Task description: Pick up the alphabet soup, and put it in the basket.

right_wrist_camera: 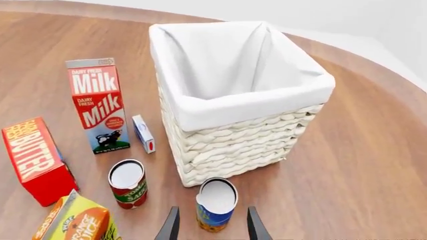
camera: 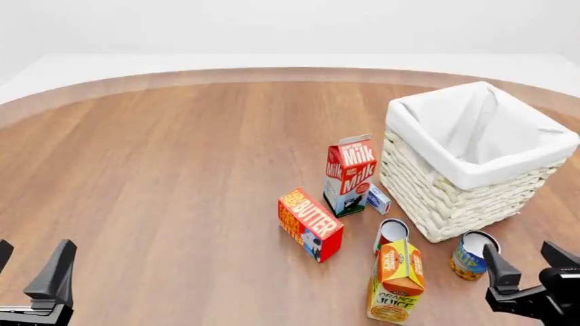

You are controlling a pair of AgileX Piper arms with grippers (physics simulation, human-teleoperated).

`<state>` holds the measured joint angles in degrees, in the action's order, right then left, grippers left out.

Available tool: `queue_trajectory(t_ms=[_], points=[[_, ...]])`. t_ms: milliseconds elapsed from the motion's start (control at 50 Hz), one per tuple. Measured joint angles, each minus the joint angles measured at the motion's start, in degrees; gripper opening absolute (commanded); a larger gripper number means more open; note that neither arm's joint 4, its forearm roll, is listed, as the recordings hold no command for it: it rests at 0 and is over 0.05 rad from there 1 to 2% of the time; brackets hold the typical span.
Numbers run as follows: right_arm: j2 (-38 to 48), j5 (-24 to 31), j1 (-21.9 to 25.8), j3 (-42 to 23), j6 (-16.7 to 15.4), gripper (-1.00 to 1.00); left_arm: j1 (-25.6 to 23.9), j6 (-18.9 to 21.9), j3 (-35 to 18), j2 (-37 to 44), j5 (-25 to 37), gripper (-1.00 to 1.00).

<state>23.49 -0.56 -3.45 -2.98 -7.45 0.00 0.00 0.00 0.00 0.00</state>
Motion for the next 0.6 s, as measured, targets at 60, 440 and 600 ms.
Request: queue_trajectory(t_ms=[60,440,600], points=[[1.4,-1.4,-0.1,0.3,0.1,1.00,0.0,0.0,0.0,0.0,0.0,1.00],[12.1,-11.9,-0.9,2.3,0.4,1.00,0.0,0.0,0.0,0.0,0.0,1.00],[16.1,-15.3,-1.2,2.7,0.4,1.00,0.0,0.0,0.0,0.0,0.0,1.00]])
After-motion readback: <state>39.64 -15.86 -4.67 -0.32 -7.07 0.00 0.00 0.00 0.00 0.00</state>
